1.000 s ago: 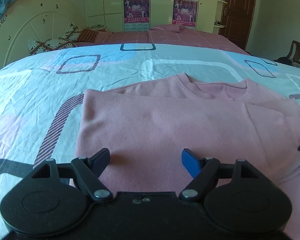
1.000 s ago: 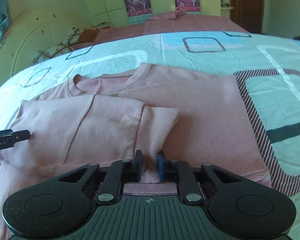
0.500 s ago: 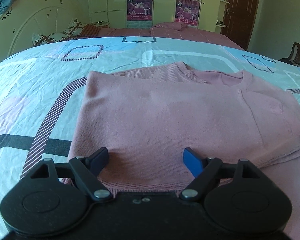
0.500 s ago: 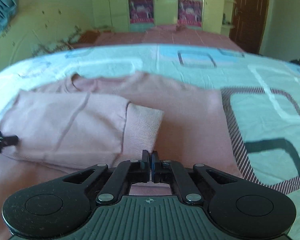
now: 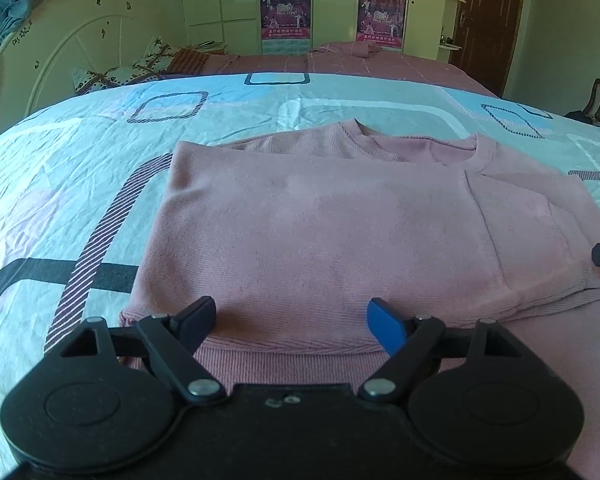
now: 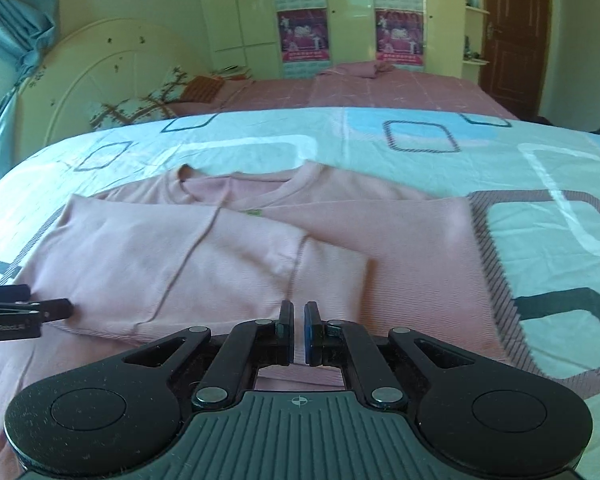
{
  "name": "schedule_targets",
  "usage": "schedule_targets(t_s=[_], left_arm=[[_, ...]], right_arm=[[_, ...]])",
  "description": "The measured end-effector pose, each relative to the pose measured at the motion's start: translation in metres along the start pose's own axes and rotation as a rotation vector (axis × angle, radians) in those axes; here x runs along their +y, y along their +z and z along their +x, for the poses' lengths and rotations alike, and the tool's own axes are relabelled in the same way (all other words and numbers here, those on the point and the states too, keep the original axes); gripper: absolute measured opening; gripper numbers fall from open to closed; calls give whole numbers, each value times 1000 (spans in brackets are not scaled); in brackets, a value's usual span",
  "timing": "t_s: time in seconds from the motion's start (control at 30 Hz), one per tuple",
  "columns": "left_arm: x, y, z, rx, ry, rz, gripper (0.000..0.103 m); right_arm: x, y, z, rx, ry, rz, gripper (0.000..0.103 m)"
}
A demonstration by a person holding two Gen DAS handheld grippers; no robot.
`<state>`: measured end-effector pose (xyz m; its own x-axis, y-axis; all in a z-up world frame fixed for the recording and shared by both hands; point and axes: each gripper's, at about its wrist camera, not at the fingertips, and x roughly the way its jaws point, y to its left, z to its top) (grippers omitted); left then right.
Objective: Fold small clothes
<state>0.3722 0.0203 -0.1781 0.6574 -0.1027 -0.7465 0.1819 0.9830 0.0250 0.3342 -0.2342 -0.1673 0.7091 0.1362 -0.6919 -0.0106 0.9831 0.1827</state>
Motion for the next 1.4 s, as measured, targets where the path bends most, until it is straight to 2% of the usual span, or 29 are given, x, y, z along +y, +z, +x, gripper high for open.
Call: schedule_targets(t_s=[0.1,0.17,0.27,0.3,0.33,0.47,0.7,0.93,1.1,1.17,1.4], left_arm=[[-6,-1,3,13,17,10,82],[-7,-3,5,18,29,13,82],[-9,-3,4,21,46,14,82],[-10,-3,1,20,51,11,82],[-11,-3,-2,18,52,11,82],[-18,-3,-15,1,43,21,82],[-38,-8,-42,-17,-13,51,82],[-49,-44,-61,2,-91,125,82],[-42,-75,-57,38,-65,181,84],[-31,-83,-62,24,-52,190,85],[24,-106,-82,35,-13,121,91]], right_arm=[[11,-2,11,24,30,-11,4],[14,-7,22,51,16,-37,6],[7,-11,25,58,25,-27,29],[3,-10,22,53,36,-18,46],[1,-10,18,41,47,-12,50],[-1,-10,0,5,74,-12,50],[13,-18,-17,17,123,-19,50],[44,-51,-45,42,149,-58,50],[66,-80,-41,91,114,-92,50],[68,-90,-38,116,61,-120,50],[33,-122,-68,101,-78,-76,50]])
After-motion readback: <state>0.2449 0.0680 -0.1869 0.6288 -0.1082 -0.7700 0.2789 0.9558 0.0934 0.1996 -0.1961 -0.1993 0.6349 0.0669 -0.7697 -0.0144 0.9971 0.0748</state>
